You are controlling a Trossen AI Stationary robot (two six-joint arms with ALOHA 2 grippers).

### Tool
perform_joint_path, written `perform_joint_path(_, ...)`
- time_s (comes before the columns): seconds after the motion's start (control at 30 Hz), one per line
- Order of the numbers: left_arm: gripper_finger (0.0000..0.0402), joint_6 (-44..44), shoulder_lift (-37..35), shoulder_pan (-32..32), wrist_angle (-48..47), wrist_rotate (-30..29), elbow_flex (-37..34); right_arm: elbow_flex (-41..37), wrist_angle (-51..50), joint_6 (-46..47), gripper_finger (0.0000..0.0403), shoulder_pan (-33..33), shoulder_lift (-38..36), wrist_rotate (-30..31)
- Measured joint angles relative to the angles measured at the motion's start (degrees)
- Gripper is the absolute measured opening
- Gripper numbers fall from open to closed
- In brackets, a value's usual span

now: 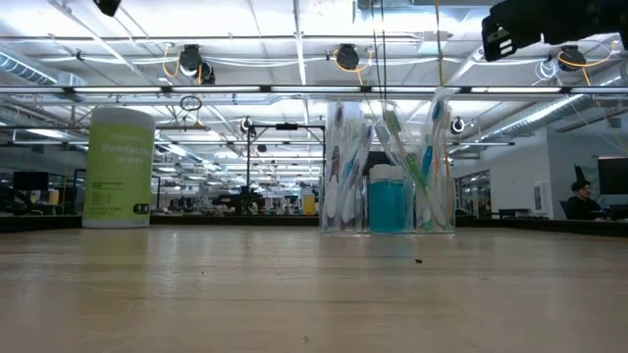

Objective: Pick & Place toothbrushing station
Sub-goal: Return to Home Position

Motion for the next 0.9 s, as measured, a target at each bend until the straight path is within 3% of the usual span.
perform_joint_path(0.17,0.0007,2.7,-5.7,-1.6,2.1,-4.6,-4.3,-5.1,4.1,-0.5,0.0001,-0.9,-5.3,0.1)
perform_joint_path(0.37,0.0003,7.1,-14.7,-2.6,10.0,-1.6,-15.4,-9.2,4.3,-0.4,0.0001,-1.4,-12.5,0.0)
perform_joint_path(0.63,0.0003,13.8,-26.9,-2.9,20.4,-2.7,-26.7,-14.6,4.5,-0.4,0.0001,-1.4,-22.1,0.0)
perform_joint_path(0.8,0.0008,14.5,-33.6,-2.9,20.7,-2.7,-31.2,-16.6,3.9,-0.4,0.0001,-1.4,-26.9,0.0)
perform_joint_path(0.9,0.0003,14.5,-33.8,-3.0,20.2,-2.7,-33.1,-17.5,3.6,-0.4,0.0,-1.4,-29.0,-0.6)
